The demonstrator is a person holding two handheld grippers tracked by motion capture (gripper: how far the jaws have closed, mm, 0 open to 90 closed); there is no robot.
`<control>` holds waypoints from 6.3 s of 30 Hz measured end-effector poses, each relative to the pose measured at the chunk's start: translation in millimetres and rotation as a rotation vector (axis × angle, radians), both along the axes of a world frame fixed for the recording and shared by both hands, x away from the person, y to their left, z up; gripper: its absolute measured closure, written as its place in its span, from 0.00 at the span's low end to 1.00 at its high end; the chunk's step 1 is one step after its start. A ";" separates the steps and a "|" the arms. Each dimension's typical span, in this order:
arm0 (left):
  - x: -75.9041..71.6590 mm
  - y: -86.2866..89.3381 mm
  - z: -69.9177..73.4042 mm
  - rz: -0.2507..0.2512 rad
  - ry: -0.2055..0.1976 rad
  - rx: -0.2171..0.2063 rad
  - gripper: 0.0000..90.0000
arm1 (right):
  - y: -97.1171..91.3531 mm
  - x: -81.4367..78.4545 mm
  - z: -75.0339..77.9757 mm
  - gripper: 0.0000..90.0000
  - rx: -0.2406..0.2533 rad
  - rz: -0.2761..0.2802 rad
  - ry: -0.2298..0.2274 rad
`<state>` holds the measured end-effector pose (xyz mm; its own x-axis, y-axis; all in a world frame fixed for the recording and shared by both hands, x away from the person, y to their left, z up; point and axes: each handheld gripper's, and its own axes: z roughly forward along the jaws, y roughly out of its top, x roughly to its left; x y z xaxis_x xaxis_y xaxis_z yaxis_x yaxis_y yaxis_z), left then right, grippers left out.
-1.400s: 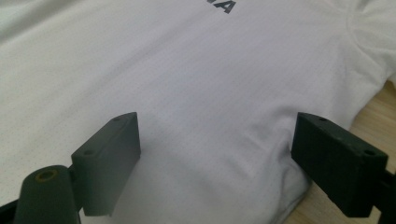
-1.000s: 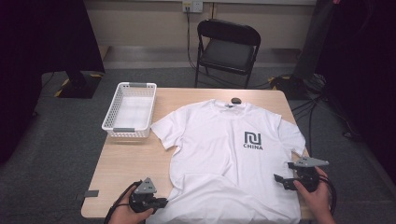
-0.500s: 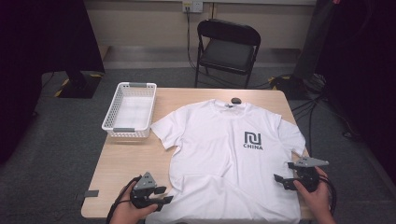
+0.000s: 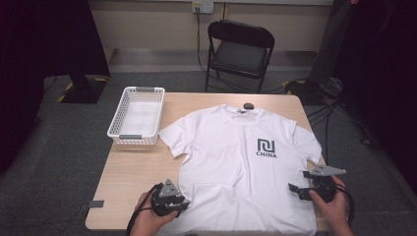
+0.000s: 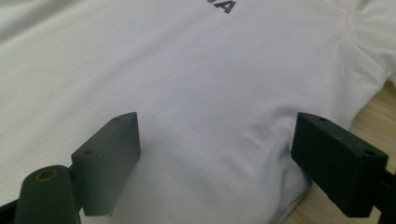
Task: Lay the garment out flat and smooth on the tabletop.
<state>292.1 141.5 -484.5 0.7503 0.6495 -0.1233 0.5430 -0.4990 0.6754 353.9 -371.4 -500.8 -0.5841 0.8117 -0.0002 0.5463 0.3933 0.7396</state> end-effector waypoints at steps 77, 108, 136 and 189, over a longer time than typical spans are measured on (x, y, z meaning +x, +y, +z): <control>-23.4 -6.6 0.0 -0.221 -0.022 0.036 0.97 | -0.2 0.5 -0.1 0.16 -0.001 0.005 0.000; 15.4 18.2 20.1 -0.131 -0.191 -0.053 0.17 | -0.2 0.5 -0.1 0.16 -0.001 0.005 0.000; 20.4 52.2 16.1 -0.062 -0.205 -0.050 0.17 | -0.2 0.5 -0.1 0.16 -0.001 0.005 0.000; 20.0 93.1 7.5 0.031 -0.196 -0.037 0.17 | -0.2 0.5 -0.1 0.16 -0.001 0.005 0.000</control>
